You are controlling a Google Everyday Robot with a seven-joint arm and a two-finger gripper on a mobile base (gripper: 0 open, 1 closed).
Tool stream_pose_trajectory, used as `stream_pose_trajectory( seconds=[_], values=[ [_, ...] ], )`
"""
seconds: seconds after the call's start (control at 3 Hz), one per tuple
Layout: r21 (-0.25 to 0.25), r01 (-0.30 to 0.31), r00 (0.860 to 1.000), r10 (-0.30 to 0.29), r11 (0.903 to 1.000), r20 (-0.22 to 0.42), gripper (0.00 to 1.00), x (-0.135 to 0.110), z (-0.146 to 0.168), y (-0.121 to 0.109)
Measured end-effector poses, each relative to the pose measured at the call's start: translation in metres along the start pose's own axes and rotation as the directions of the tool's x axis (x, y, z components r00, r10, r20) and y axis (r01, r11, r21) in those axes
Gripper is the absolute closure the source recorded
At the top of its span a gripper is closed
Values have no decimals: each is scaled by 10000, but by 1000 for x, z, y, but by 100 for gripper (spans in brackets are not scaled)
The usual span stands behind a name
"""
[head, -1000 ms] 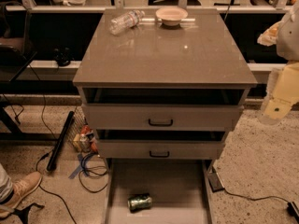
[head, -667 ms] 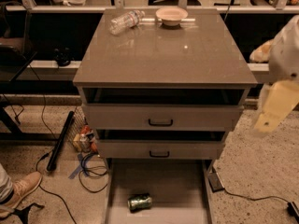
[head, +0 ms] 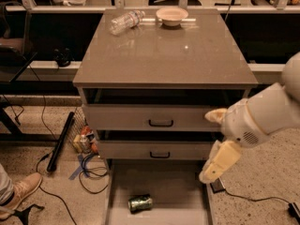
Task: Pick green can from bottom drawer and place on counter
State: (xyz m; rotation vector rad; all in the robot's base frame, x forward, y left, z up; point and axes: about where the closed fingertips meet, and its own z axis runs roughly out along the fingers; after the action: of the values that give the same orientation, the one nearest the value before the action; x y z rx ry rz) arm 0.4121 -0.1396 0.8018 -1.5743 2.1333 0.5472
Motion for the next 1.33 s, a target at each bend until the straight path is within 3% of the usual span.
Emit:
stream_pose_trajectory(
  seconds=[0.33,0.67,1.0,1.33],
  values=[
    [-240,-206,9986,218,9995,492,0,-9,10,5],
    [-209,-220,9987,229,9995,461,0,-4,20,6],
    [-485,40,9965,1,9988,836,0,20,70,4],
    [-1102,609,9828,-403,9920,1801,0,60,158,-6]
  ],
)
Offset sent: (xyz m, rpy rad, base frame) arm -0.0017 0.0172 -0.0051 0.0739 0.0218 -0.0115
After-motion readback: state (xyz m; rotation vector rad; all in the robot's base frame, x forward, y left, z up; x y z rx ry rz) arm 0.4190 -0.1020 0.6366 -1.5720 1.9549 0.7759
